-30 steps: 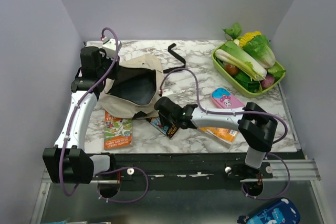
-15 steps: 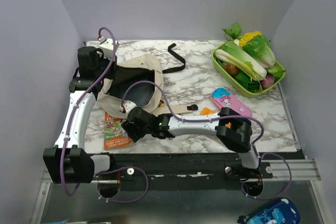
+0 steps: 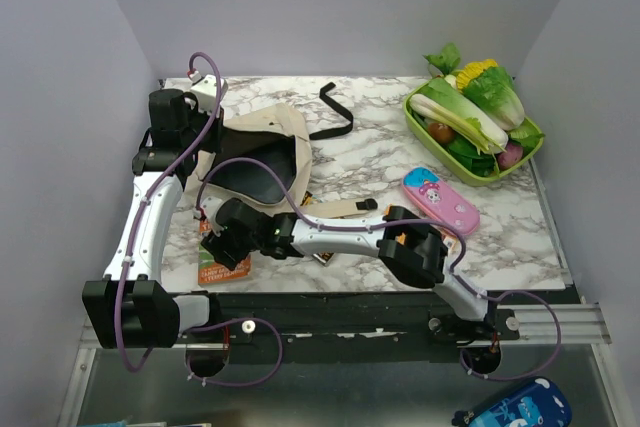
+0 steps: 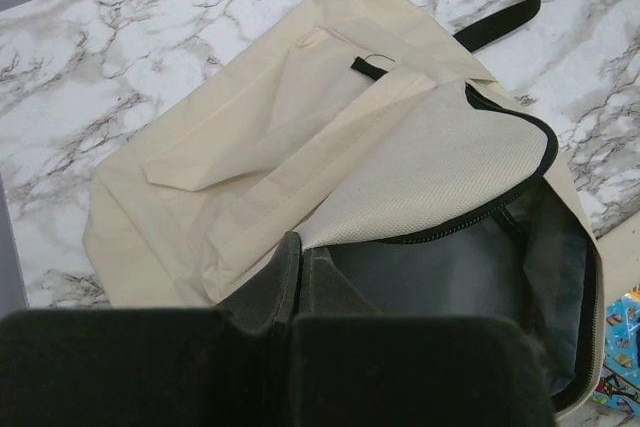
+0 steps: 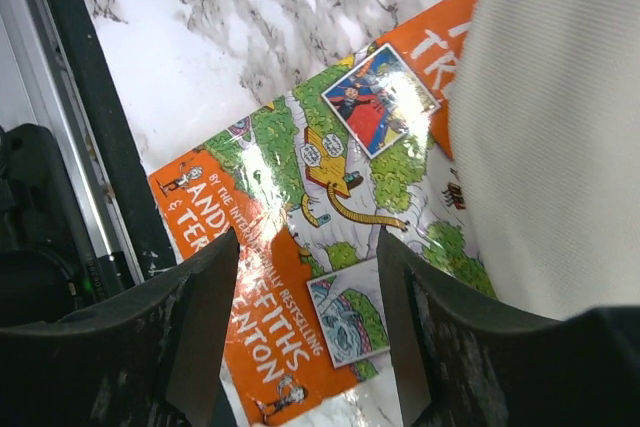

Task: Pack the student bag
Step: Move the book to the center of the board.

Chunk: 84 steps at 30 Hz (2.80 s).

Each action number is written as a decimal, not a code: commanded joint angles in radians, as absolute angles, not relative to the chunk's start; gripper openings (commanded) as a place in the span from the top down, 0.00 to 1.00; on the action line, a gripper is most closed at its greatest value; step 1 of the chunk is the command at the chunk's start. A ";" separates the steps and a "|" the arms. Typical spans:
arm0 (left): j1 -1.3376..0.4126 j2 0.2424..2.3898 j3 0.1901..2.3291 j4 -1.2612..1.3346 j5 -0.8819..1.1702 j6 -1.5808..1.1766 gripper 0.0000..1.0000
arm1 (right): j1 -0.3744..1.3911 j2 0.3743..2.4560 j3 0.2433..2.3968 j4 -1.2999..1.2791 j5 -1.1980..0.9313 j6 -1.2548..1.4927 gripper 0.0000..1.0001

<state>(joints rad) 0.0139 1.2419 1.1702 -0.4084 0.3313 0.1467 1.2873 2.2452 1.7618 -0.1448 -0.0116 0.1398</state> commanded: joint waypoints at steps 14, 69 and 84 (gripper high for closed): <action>0.029 1.239 1.239 -0.400 0.356 0.152 1.00 | 1.204 2.272 1.459 -0.248 -0.039 0.276 0.43; 0.087 1.169 1.109 -0.454 0.523 0.159 1.00 | 0.910 1.710 0.816 -0.361 0.029 0.607 0.80; 0.058 1.204 1.072 -0.746 0.623 0.554 1.00 | 0.939 1.546 1.054 -0.549 0.063 0.595 0.62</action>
